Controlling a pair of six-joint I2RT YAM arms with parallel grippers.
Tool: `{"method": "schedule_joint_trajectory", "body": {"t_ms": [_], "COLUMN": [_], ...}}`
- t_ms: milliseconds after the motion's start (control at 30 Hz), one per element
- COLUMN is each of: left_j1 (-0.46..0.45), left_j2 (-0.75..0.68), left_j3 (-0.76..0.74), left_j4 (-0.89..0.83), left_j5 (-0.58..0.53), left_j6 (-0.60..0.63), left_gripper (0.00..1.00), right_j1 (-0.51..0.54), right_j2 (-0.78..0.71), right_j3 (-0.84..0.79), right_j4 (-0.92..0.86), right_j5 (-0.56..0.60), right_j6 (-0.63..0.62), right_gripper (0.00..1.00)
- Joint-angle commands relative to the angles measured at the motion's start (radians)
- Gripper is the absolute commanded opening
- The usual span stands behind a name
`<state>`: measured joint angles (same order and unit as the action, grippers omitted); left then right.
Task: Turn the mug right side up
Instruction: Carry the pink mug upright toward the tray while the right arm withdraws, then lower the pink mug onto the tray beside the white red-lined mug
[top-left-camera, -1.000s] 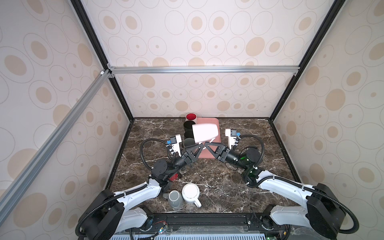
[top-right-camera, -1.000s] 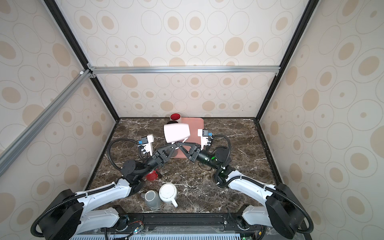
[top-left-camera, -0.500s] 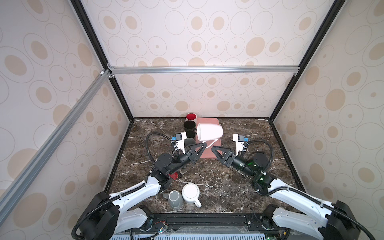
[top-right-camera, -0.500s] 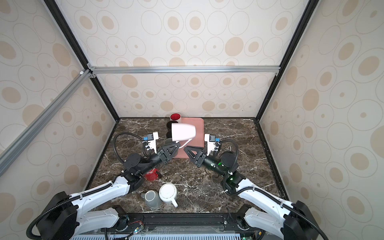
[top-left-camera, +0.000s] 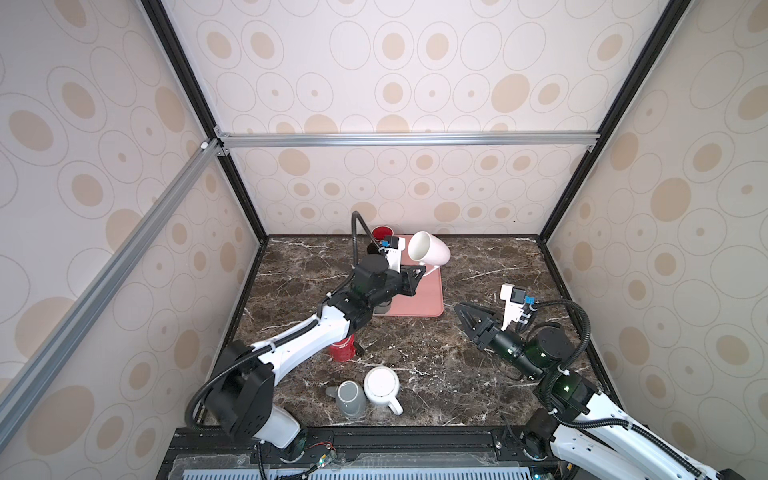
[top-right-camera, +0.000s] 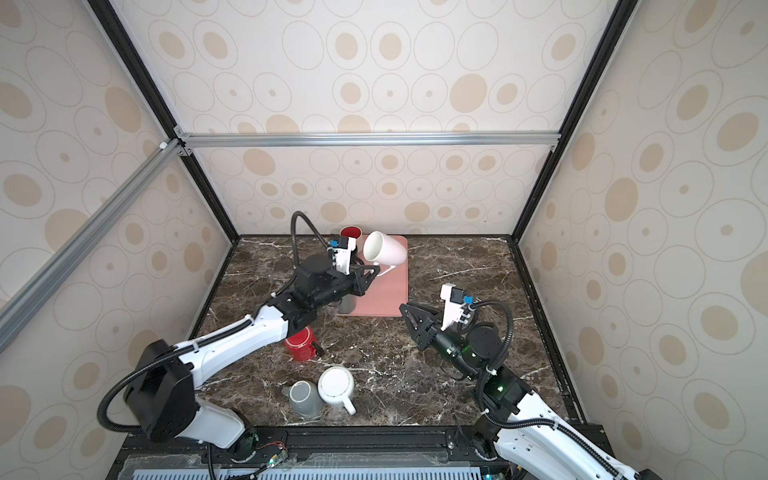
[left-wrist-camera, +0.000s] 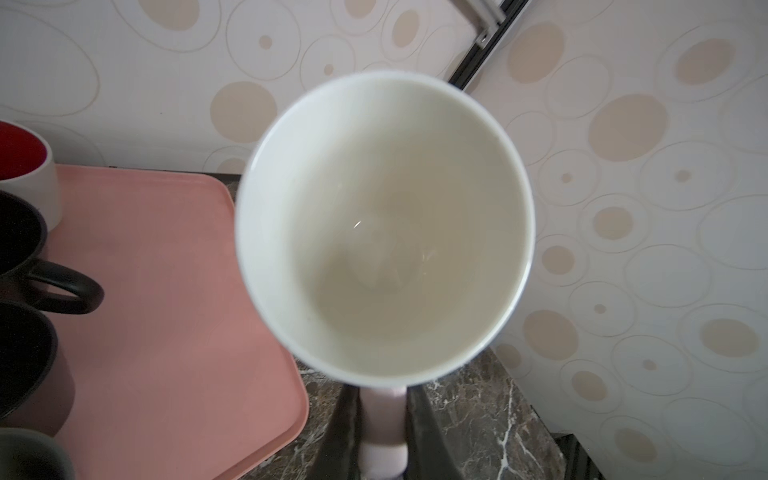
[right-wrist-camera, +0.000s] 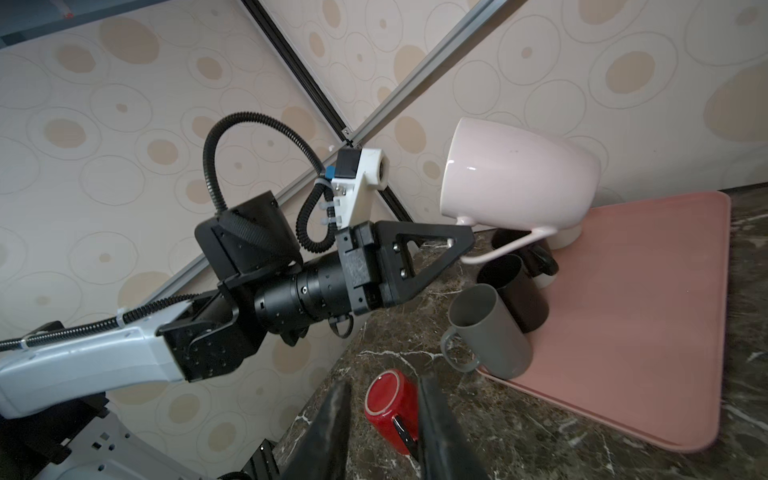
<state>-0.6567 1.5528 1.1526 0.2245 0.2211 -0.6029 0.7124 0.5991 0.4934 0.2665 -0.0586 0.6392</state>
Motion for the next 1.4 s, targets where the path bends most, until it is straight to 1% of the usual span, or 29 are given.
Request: {"method": "schedule_joint_trajectory", "body": {"t_ms": [0, 167, 333, 467, 700, 867, 967, 1067, 1333, 1367], "left_j1": [0.034, 0.043, 0.049, 0.063, 0.078, 0.094, 0.099, 0.107, 0.118, 0.118], "left_j2": [0.101, 0.319, 0.482, 0.603, 0.758, 0.917, 0.995, 1.030, 1.054, 1.057], "left_j3": [0.177, 0.435, 0.621, 0.761, 0.950, 1.200, 1.316, 1.357, 1.358, 1.361], "left_j4": [-0.148, -0.297, -0.369, -0.427, -0.466, -0.573, -0.612, -0.615, -0.578, -0.577], "left_j5": [-0.091, -0.157, -0.231, -0.262, -0.316, -0.346, -0.359, -0.369, -0.343, -0.341], "left_j6": [0.123, 0.201, 0.243, 0.256, 0.270, 0.265, 0.258, 0.239, 0.204, 0.201], "left_gripper": [0.00, 0.00, 0.00, 0.00, 0.00, 0.00, 0.00, 0.00, 0.00, 0.02], "right_j1": [0.002, 0.002, 0.000, 0.001, 0.000, -0.001, -0.001, 0.000, -0.002, -0.002], "right_j2": [-0.030, -0.062, -0.100, -0.126, -0.168, -0.189, -0.204, -0.222, -0.240, -0.239], "right_j3": [-0.015, -0.025, -0.032, -0.047, -0.075, -0.105, -0.120, -0.131, -0.144, -0.145], "right_j4": [-0.102, -0.155, -0.210, -0.233, -0.279, -0.285, -0.298, -0.317, -0.336, -0.334], "right_j5": [0.052, 0.059, 0.075, 0.080, 0.085, 0.072, 0.072, 0.075, 0.078, 0.078], "right_j6": [-0.022, -0.025, -0.037, -0.029, -0.018, 0.005, 0.013, 0.016, 0.013, 0.013], "right_gripper": [0.30, 0.30, 0.30, 0.30, 0.30, 0.30, 0.30, 0.30, 0.30, 0.30]}}
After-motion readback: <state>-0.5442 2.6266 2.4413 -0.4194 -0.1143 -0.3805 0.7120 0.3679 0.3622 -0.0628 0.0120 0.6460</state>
